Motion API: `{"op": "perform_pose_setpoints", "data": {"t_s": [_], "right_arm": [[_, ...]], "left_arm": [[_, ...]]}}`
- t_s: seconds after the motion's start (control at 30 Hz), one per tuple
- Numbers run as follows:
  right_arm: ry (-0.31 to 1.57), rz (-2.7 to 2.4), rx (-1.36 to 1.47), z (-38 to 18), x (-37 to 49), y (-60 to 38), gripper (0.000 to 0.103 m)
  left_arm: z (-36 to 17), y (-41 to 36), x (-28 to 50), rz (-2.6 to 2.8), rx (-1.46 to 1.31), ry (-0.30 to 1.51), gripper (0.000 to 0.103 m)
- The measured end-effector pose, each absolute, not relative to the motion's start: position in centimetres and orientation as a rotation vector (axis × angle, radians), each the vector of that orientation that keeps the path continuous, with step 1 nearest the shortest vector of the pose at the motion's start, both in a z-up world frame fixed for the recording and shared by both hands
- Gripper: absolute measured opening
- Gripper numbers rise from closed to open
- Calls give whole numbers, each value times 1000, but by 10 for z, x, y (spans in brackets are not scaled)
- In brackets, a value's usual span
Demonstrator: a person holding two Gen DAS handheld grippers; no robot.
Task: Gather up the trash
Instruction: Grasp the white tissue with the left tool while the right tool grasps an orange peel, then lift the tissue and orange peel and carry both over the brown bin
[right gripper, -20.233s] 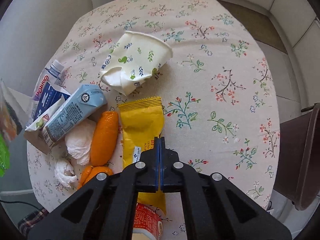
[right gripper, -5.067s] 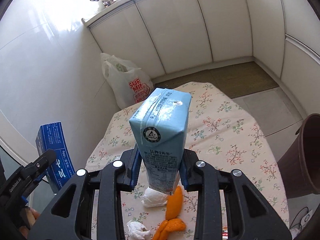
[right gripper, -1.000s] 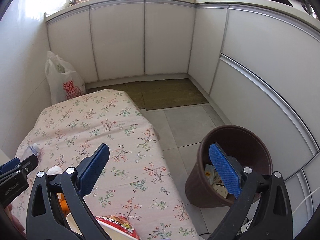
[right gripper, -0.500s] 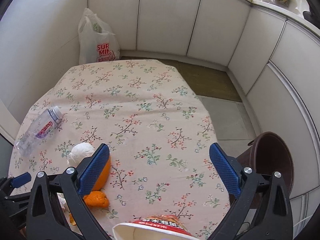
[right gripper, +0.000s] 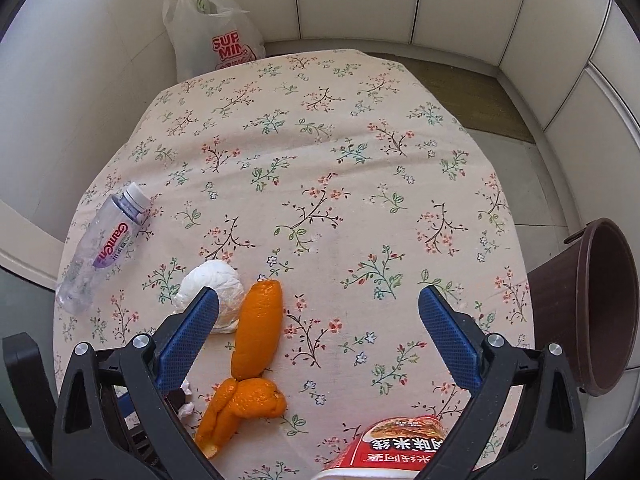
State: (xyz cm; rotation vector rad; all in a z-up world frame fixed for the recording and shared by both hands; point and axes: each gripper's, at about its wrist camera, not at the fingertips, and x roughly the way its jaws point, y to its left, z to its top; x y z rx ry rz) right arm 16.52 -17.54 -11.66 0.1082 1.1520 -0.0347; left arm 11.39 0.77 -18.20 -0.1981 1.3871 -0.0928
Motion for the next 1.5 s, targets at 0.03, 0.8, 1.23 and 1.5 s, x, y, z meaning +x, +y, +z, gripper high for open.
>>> {"op": "perform_pose_setpoints", "data": {"t_s": [0.03, 0.8, 1.23, 1.5], "right_arm": [[1161, -30, 117, -118, 167, -175, 95], [1409, 50, 91, -180, 194, -129, 36], [1314, 124, 52, -155, 185, -106, 18], [1171, 190, 61, -109, 172, -88, 18]], "left_arm": [[-181, 7, 114, -94, -179, 1379, 31], [-95, 69, 111, -88, -290, 1127, 29], [-87, 81, 108, -81, -325, 1091, 29], [-77, 94, 109, -69, -363, 1053, 29]]}}
